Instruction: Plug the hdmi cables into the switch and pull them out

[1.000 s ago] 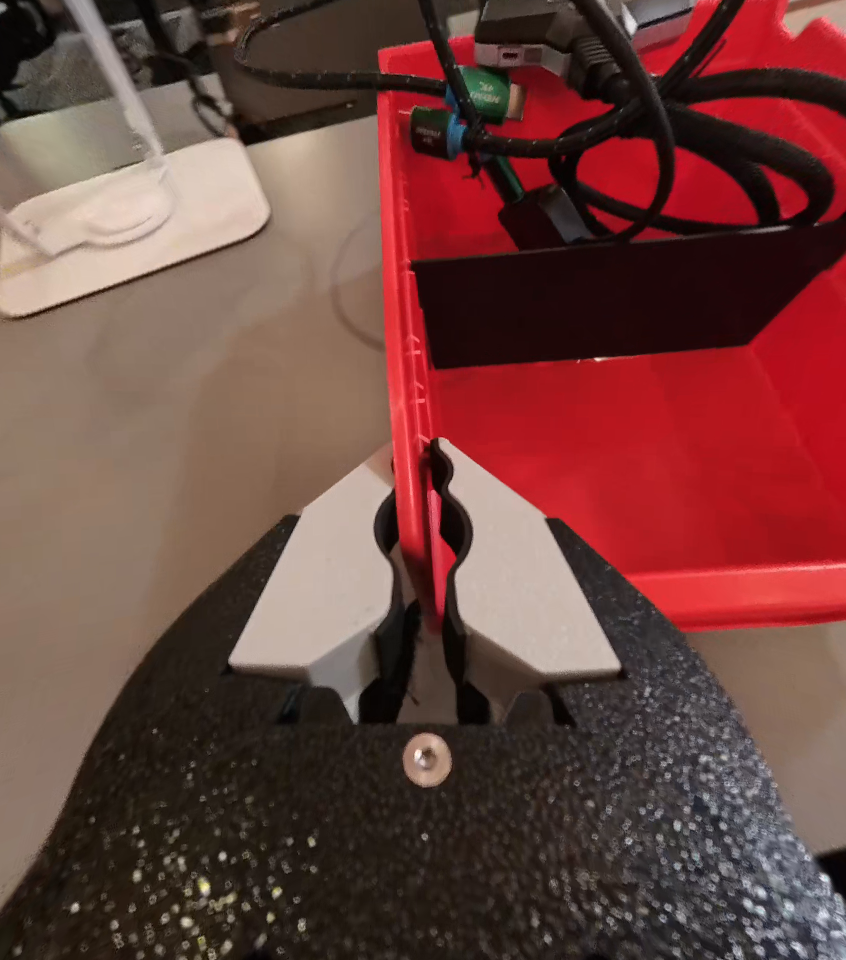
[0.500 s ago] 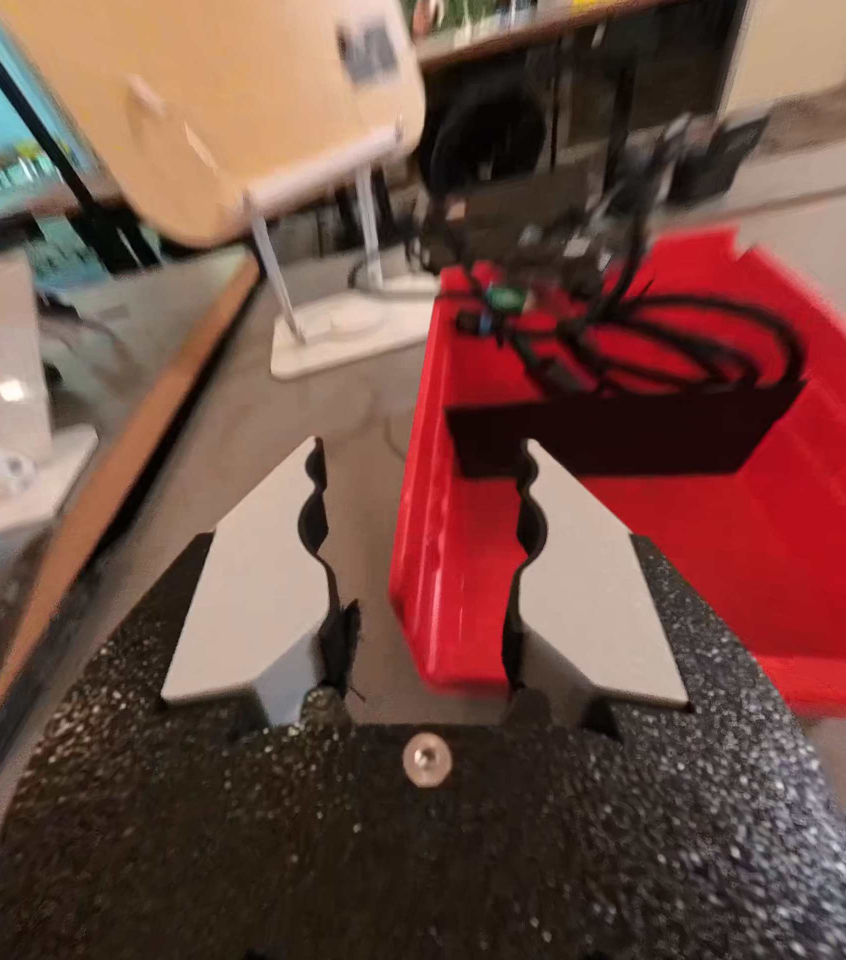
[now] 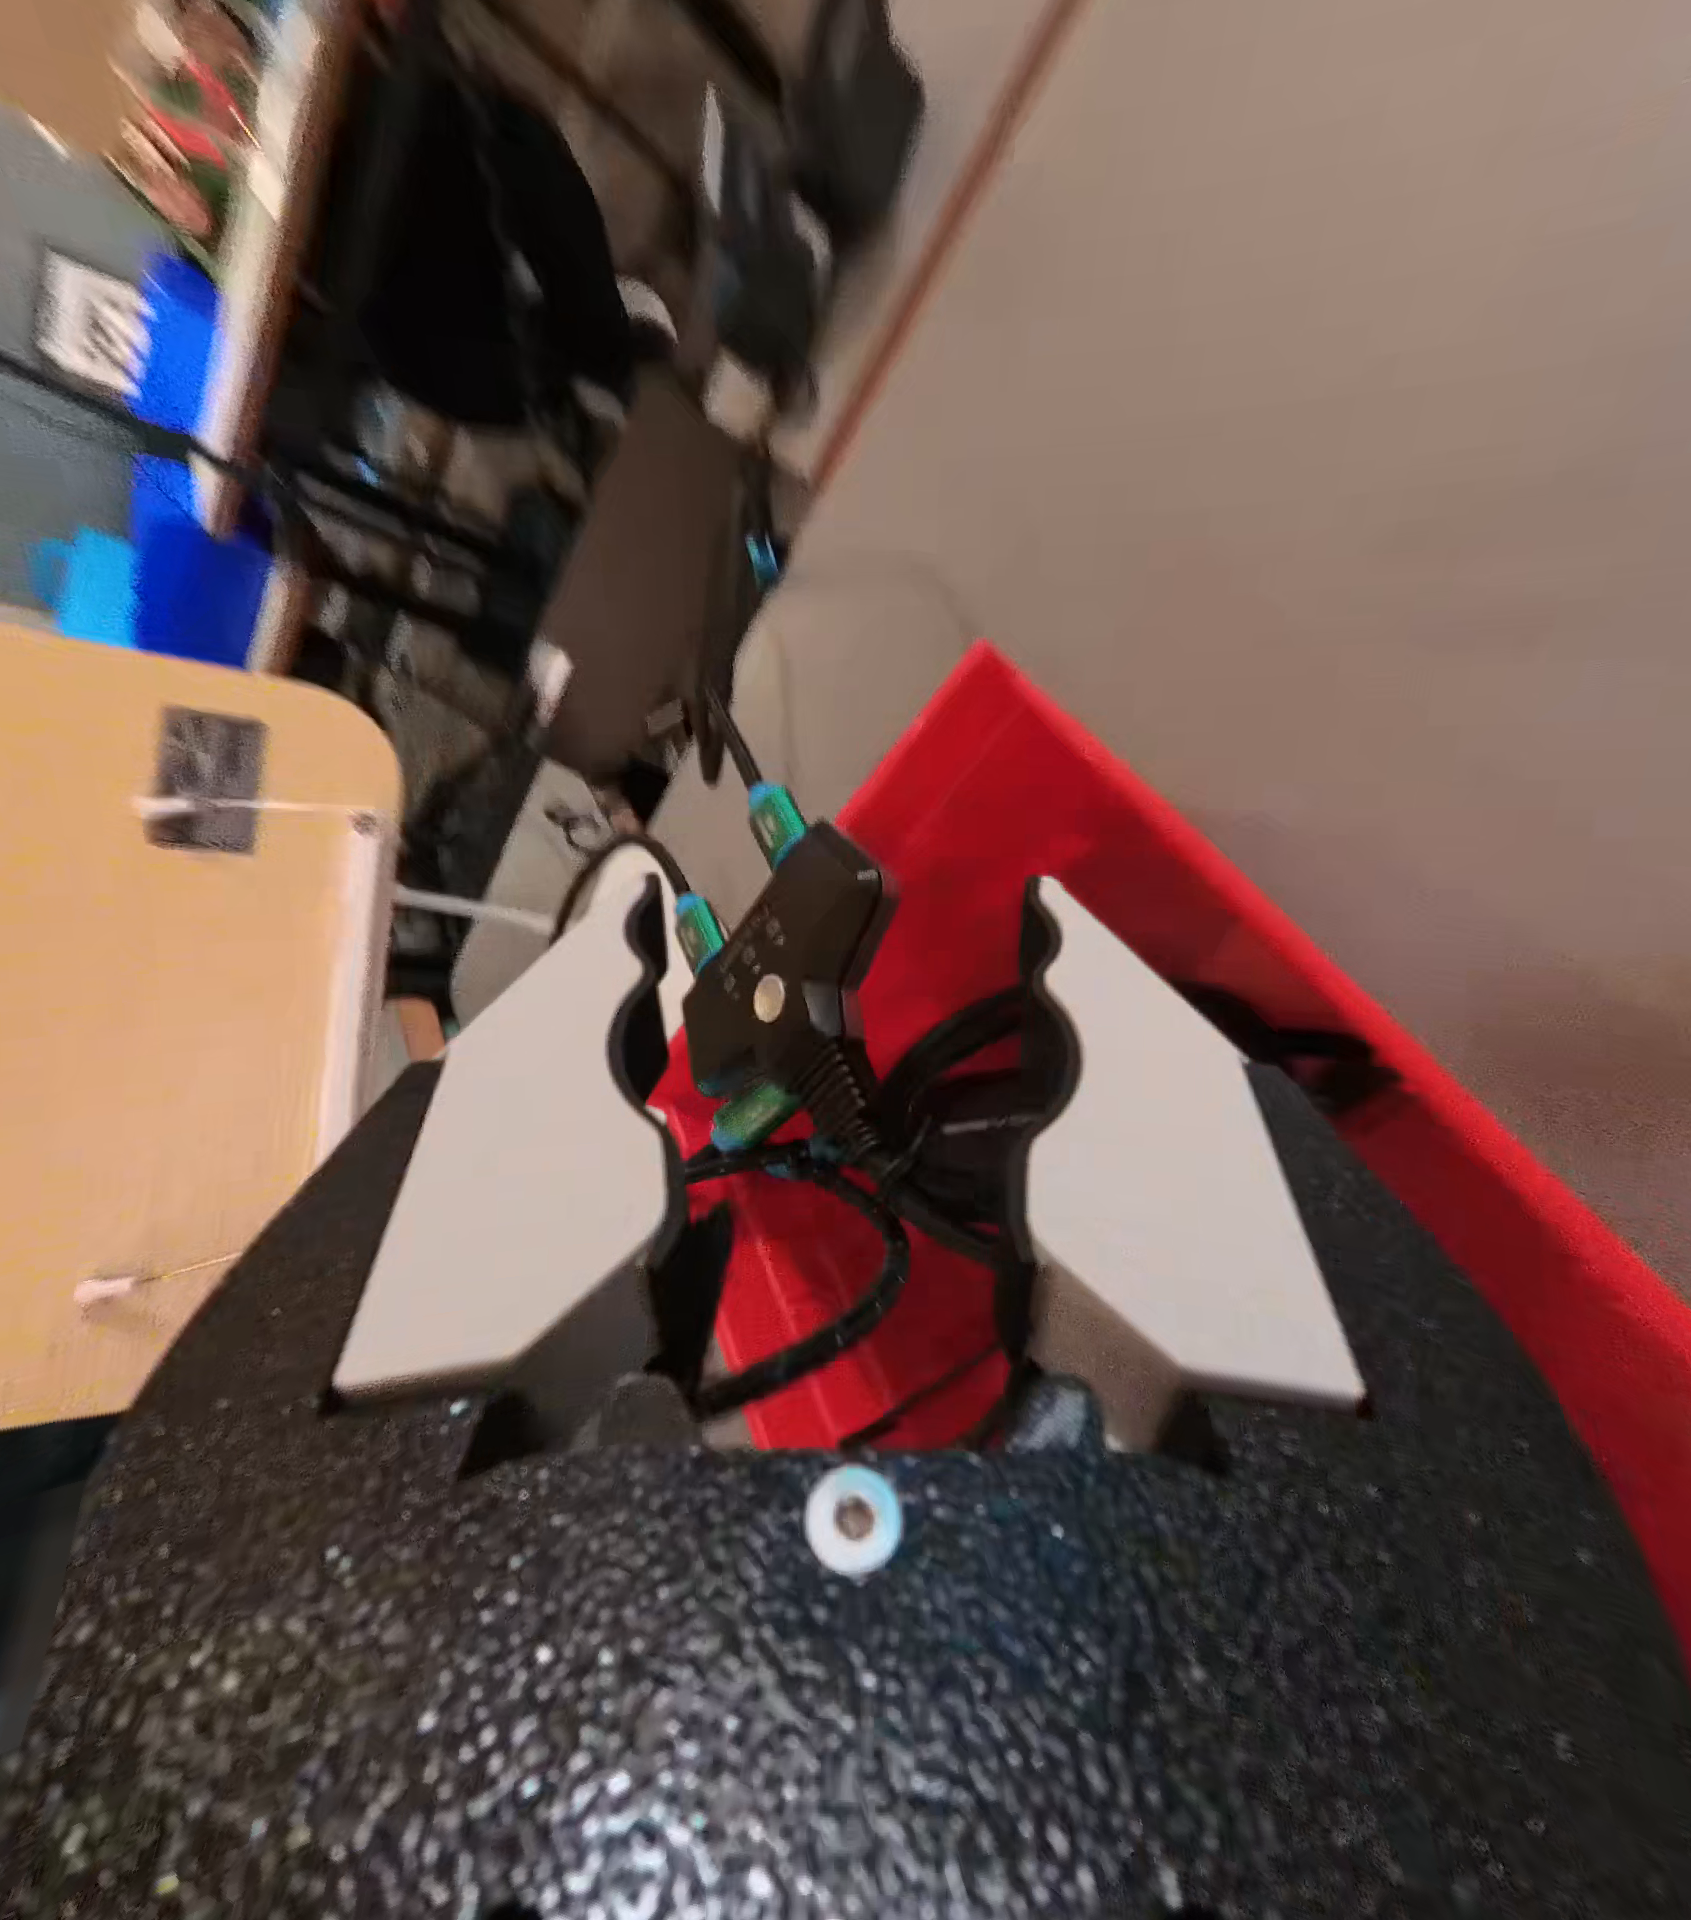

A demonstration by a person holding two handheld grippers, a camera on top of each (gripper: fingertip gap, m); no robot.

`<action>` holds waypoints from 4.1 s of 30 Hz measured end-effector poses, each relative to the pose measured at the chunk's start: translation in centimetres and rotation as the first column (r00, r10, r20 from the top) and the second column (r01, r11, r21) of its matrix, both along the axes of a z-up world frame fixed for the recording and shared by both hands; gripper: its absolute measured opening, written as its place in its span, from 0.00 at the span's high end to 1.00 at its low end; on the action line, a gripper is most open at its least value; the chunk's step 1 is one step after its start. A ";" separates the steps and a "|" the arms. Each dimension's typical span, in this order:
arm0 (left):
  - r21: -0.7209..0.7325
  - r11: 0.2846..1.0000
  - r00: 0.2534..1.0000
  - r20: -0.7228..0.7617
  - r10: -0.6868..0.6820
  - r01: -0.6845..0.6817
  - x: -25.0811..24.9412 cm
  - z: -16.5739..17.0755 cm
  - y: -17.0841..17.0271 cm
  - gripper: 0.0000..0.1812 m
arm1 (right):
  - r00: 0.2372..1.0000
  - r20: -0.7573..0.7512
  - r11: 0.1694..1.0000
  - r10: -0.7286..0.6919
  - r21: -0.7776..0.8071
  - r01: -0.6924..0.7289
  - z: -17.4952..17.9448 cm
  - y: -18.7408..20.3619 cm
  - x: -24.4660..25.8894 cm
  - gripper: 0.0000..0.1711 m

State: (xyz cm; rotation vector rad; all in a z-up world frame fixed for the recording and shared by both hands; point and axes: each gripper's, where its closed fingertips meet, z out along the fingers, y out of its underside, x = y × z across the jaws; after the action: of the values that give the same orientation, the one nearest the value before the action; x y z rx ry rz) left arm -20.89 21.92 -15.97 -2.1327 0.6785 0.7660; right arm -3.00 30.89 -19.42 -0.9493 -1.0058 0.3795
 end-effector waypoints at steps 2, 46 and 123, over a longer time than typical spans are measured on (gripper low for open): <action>-0.137 0.986 0.995 -0.043 0.089 -0.094 -2.7 -2.3 1.5 0.64 | 1.000 0.000 1.000 -0.002 0.020 0.002 0.2 -0.3 0.1 0.75; 0.336 0.940 0.920 -0.384 0.073 0.066 3.1 25.9 1.7 0.90 | 0.962 -0.271 0.972 -0.023 0.220 0.085 13.8 -2.5 9.0 0.81; 0.271 0.890 0.911 -0.297 -0.286 0.368 16.5 -10.9 -0.5 0.89 | 0.955 -0.017 0.934 0.296 0.216 -0.286 21.2 -5.6 11.0 0.94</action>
State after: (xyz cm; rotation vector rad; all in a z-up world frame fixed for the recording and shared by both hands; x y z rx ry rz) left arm -4.43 21.42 -26.86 -1.5844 0.9511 0.8947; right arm 8.00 25.24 1.73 -0.5960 -1.1212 0.5287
